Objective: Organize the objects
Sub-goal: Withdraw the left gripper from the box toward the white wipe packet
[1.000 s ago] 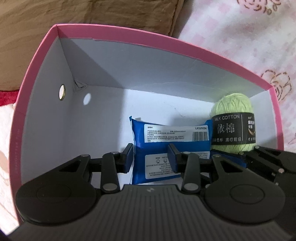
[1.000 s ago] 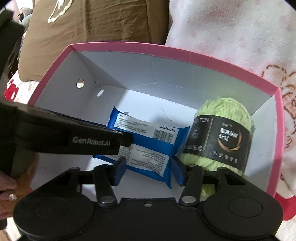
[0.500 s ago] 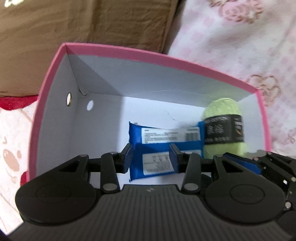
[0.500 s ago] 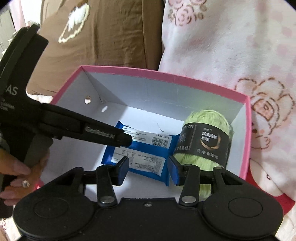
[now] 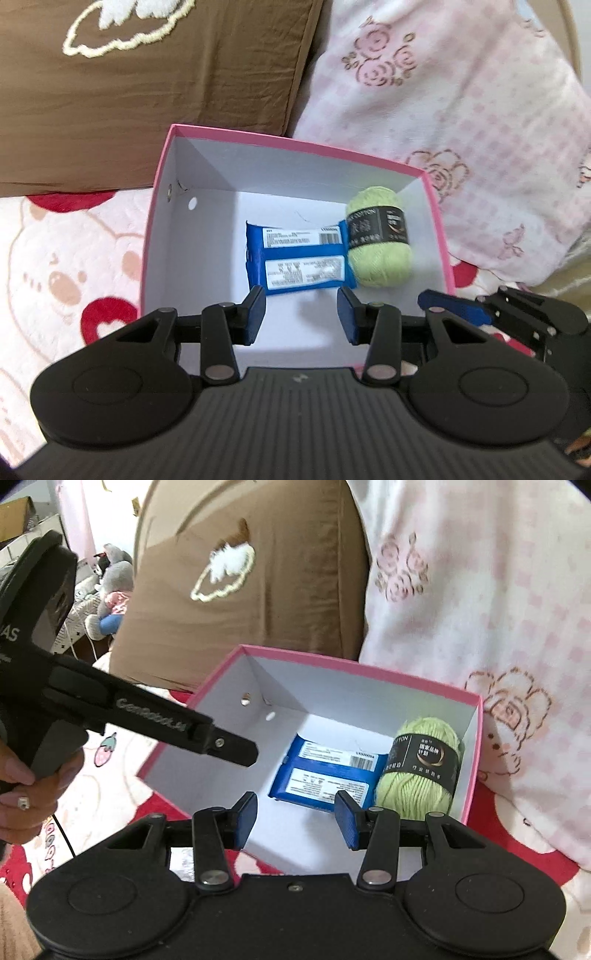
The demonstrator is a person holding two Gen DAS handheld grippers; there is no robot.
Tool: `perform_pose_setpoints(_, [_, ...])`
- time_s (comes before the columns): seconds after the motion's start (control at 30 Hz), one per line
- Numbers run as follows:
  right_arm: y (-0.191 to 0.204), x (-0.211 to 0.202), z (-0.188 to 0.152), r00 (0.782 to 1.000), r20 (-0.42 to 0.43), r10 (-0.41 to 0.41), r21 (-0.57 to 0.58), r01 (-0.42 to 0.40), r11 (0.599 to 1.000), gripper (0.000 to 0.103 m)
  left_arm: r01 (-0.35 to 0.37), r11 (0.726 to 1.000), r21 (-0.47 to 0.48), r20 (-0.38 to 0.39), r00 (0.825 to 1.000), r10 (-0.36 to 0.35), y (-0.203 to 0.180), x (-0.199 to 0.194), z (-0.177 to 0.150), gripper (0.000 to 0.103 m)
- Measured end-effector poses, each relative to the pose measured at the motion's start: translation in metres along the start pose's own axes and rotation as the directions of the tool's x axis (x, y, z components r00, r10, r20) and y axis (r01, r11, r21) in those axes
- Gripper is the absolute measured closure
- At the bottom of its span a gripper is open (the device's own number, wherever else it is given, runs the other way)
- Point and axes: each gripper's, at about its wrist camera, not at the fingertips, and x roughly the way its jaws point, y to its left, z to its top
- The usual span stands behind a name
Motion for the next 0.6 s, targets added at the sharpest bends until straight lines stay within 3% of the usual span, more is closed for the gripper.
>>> perform_pose_setpoints(0.6, [0.049, -0.066, -0.009, 1.0, 0.013, -0.012, -0.1, 0.013, 0.995, 0.05, 0.064, 0.995, 0.075, 0.053, 0.996, -0.068, -0.011, -0.101, -0.05, 0.06])
